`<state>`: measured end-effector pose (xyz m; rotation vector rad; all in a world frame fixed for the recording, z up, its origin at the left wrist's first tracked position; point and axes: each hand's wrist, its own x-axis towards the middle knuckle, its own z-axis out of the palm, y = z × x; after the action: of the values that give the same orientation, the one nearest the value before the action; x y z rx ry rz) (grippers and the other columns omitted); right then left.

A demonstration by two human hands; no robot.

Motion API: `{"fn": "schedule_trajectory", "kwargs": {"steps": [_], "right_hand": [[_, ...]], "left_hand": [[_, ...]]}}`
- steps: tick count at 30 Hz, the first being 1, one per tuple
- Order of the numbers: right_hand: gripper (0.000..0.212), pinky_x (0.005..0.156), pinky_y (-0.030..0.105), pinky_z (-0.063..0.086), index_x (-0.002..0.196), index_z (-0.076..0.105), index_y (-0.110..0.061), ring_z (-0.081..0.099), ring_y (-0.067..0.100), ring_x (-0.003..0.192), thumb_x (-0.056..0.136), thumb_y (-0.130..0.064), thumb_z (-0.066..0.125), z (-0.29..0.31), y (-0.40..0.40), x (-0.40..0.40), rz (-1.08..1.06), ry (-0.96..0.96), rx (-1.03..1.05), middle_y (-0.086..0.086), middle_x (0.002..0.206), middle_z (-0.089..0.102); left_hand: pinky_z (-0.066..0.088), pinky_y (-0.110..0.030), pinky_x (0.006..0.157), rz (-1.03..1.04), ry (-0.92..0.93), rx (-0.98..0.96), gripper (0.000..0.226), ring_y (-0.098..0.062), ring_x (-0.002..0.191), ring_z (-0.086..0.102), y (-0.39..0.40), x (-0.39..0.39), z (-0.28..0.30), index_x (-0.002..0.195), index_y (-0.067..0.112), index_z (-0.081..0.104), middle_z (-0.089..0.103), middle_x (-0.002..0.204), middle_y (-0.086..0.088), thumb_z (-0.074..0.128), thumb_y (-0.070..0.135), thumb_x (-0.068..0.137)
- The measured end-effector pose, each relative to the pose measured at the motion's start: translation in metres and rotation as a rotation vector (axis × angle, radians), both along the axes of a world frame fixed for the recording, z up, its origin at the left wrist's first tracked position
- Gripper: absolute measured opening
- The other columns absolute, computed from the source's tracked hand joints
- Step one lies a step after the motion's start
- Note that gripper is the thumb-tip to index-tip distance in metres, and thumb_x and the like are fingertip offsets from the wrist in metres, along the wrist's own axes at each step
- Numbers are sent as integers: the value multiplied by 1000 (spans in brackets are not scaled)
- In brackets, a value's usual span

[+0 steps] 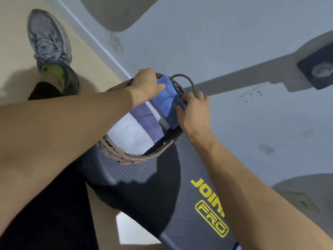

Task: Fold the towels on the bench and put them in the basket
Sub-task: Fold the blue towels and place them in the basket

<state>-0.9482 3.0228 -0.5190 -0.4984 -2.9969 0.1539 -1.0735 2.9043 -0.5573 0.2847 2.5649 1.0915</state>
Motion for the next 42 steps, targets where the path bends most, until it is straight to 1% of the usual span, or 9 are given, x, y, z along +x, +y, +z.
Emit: {"fn": "schedule_trajectory", "kwargs": {"steps": [5,9,12,15,20,27,33,38,42], "right_hand": [[53,79,38,50,110,66,-17,54,29,98,67,-43,83,-10,-1,14,125,-76,-94,7,107,58],[46,83,41,49,117,61,-7,54,37,105,73,-15,76,-20,1,12,126,-44,-111,16,117,56],[52,84,34,47,124,60,-8,58,34,105,74,-16,75,-16,-1,6,103,-91,-176,14,119,58],[53,77,23,43,123,64,-14,62,21,96,74,-25,80,3,4,11,27,-122,-323,2,106,65],[23,70,20,45,102,67,-18,66,12,82,82,-26,74,45,42,79,-139,90,-502,-6,94,66],[17,85,33,52,97,69,-17,69,18,85,86,-28,76,76,115,255,-164,-263,-603,0,90,74],[16,70,11,47,100,67,-26,67,5,86,88,-37,71,80,160,415,-336,-355,-492,-15,93,70],[20,80,35,51,98,69,-12,65,24,89,90,-30,67,48,191,525,-514,-404,-394,3,93,72],[50,93,33,46,129,56,-18,53,28,113,83,-31,72,10,197,578,-594,-295,-348,10,119,56]], "left_hand": [[36,-34,65,-145,159,-199,41,-34,80,52,-7,3,14,69,5,45,57,88,-18,60,34,94],[43,-42,89,-379,530,-233,35,-35,111,50,-13,15,18,118,7,58,52,114,-16,65,26,90],[32,-37,106,-630,325,-237,50,-31,126,39,-23,19,12,140,19,50,45,131,-11,63,19,91],[32,-41,111,-581,248,-262,51,-30,132,38,-23,16,15,141,22,50,43,139,-12,62,17,91],[38,-35,99,-550,334,-269,39,-31,120,50,-1,42,44,129,13,59,53,130,-13,59,20,91],[36,-20,75,-740,326,-10,18,-14,86,54,77,170,74,107,14,67,58,92,3,57,16,93],[39,-21,65,-1110,184,-21,11,-12,71,56,159,331,64,95,17,69,57,69,13,59,20,90],[48,-31,89,-1234,53,-59,30,-23,102,59,215,451,30,122,13,59,58,113,-4,59,20,93],[43,-42,101,-1318,-25,-145,53,-32,122,50,239,507,-5,149,18,35,35,146,-10,52,19,99]]}}
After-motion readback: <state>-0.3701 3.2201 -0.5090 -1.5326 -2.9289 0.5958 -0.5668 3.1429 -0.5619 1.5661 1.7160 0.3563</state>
